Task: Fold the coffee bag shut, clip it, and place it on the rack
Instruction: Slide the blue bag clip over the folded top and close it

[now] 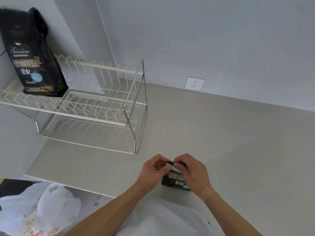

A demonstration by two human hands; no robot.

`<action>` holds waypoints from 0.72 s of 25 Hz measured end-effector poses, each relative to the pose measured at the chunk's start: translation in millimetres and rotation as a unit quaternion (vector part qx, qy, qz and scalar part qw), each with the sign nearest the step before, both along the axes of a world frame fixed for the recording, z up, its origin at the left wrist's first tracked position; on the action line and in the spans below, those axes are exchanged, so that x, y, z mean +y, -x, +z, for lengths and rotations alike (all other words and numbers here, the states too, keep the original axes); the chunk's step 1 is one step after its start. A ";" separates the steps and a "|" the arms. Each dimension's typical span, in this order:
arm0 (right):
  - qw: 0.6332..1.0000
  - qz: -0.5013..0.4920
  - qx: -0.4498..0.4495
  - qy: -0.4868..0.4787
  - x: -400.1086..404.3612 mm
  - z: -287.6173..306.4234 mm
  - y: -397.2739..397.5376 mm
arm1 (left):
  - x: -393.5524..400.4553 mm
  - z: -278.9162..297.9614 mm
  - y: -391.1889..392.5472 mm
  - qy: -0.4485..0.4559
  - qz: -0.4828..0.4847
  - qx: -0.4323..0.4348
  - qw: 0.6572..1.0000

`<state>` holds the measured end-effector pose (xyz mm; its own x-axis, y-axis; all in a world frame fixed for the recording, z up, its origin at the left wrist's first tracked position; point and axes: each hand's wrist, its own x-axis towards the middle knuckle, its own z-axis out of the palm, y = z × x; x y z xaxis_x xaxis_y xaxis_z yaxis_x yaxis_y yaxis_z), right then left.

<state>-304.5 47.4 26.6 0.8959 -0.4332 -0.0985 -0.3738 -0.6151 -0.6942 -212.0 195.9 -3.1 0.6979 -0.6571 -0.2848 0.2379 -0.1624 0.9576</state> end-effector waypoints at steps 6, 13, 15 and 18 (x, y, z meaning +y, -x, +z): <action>1.000 -0.020 -0.020 -0.014 7.8 -4.4 5.3 | -1.3 -0.7 9.3 0.017 0.050 0.043 0.998; 1.000 0.023 -0.016 0.001 -0.2 2.5 5.6 | -0.5 -3.3 13.7 -0.016 0.063 0.036 0.997; 0.996 0.073 0.013 0.043 -7.9 7.4 4.7 | 5.2 -3.5 7.7 -0.061 0.010 -0.025 0.998; 0.989 0.110 0.045 0.085 -12.8 13.2 1.0 | 15.5 0.2 -1.6 -0.129 -0.002 -0.105 0.986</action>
